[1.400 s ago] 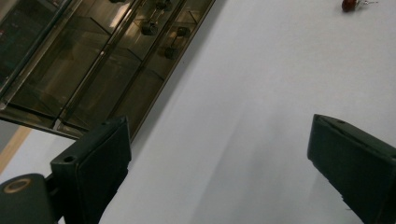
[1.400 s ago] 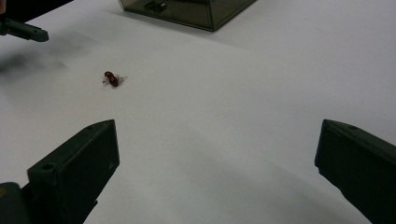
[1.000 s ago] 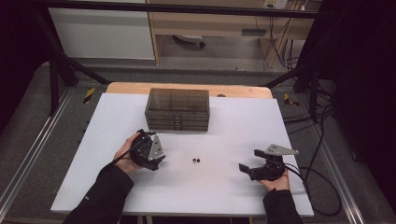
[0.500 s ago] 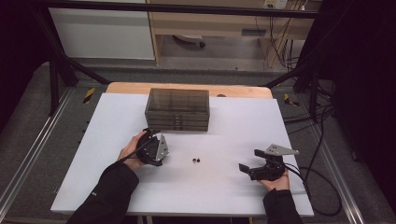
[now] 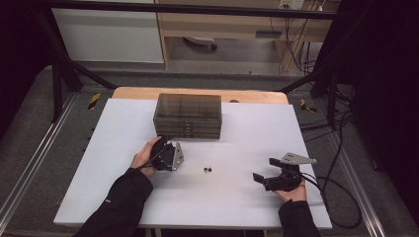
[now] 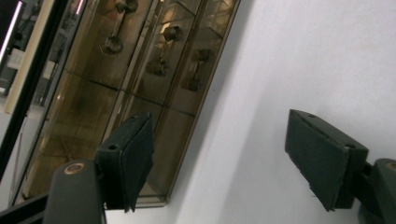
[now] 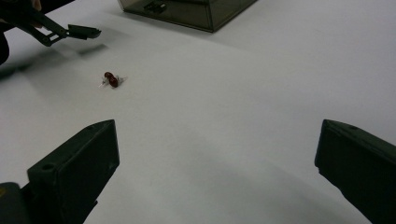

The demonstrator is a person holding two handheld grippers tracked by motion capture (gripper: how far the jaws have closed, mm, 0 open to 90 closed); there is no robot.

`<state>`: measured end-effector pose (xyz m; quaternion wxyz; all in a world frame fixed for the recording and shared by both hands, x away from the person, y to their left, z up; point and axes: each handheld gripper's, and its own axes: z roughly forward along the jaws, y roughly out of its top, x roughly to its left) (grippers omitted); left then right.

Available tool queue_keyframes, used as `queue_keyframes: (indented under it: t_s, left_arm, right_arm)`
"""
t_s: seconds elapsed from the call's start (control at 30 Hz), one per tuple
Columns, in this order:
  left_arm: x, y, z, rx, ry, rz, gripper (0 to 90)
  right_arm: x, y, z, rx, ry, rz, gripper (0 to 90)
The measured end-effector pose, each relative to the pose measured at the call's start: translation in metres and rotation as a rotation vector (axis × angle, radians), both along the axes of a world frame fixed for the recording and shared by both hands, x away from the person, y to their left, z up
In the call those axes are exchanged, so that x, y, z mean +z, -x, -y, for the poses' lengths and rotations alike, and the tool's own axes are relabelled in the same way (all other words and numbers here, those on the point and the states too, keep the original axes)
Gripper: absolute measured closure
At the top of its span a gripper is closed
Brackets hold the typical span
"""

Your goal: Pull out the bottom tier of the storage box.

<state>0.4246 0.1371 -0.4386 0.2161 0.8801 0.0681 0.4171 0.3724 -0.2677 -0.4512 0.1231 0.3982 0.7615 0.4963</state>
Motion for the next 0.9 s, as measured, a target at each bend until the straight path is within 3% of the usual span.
queue_keyframes:
  t_s: [0.3,0.9]
  left_arm:
    - [-0.006,-0.006,0.006,0.0,-0.036,0.03,26.6]
    - [-0.014,-0.014,0.012,0.007,-0.054,0.09,32.6]
  right_arm:
    - [0.0,0.0,0.0,0.001,-0.001,-0.002,0.6]
    - [-0.001,0.0,0.0,0.001,0.005,-0.003,0.5]
